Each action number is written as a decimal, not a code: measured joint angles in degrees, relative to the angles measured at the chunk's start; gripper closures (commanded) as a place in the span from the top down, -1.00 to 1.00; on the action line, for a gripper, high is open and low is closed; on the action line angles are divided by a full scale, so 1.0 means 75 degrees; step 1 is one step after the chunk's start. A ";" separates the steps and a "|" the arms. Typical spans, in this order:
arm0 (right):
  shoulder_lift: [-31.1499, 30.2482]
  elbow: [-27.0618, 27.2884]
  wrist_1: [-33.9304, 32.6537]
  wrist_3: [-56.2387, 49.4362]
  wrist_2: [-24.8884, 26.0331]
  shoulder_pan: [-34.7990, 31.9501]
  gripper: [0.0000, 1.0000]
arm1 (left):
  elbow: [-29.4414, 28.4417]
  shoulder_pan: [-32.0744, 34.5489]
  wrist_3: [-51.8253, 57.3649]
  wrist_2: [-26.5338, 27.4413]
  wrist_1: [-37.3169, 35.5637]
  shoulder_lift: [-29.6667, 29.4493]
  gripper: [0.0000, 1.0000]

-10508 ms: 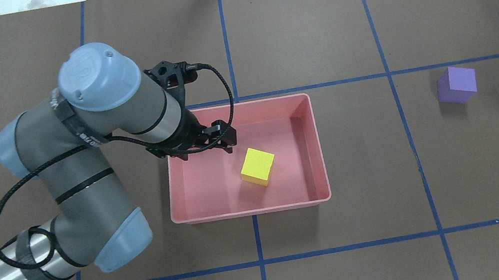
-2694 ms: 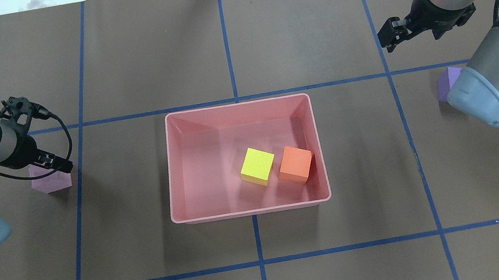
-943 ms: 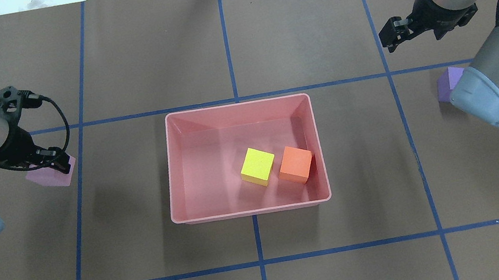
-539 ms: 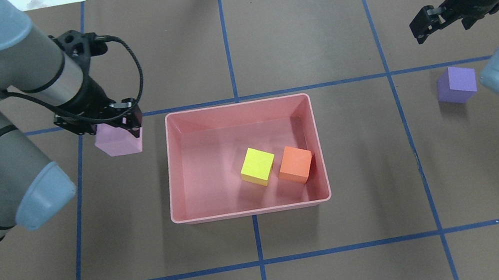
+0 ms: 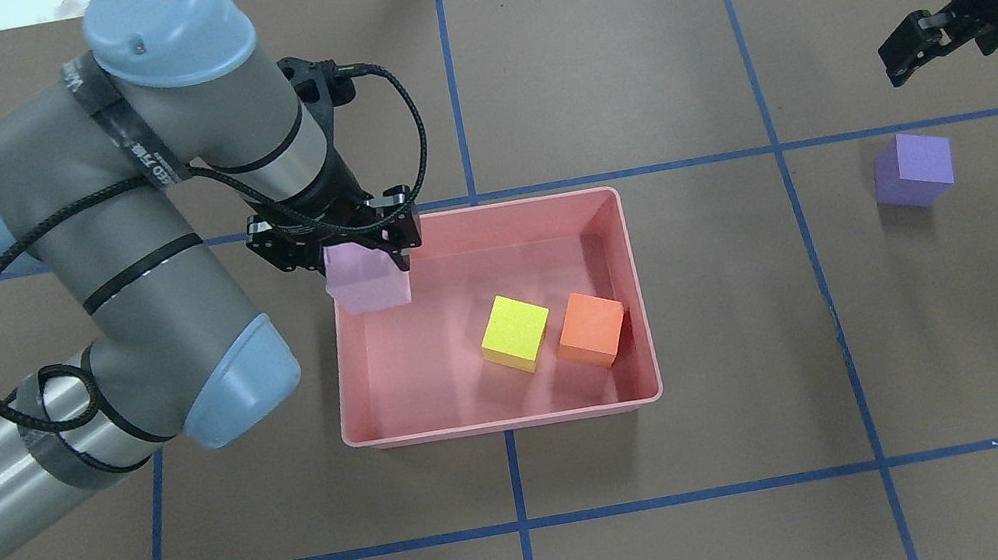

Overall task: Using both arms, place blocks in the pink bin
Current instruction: 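Carry the pink cube into the bin with the left gripper and release, then withdraw the left gripper while the right gripper grasps the purple cube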

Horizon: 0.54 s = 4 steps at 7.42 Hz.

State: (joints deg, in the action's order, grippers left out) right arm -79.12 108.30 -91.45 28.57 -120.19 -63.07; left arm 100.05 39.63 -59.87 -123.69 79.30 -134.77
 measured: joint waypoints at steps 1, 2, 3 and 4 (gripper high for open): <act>-0.0353 -0.0221 0.0640 -0.0128 -0.0014 -0.0047 1.00 | 0.0053 0.0103 0.0182 0.0049 -0.0013 0.0048 1.00; -0.0639 -0.0405 0.1169 -0.0219 -0.0020 -0.0069 1.00 | 0.0251 0.0334 0.0705 0.0032 -0.0050 0.0352 1.00; -0.0820 -0.0524 0.1451 -0.0147 -0.0020 -0.0066 1.00 | 0.0522 0.0704 0.1654 -0.0075 -0.0068 0.0941 1.00; -0.0895 -0.0630 0.1584 0.0287 -0.0013 -0.0048 1.00 | 0.0675 0.1294 0.3068 -0.0295 -0.0059 0.1663 1.00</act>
State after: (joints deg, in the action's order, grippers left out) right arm -85.84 103.57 -79.57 30.72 -120.29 -63.43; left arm 105.12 49.33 -36.86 -125.91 78.86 -122.29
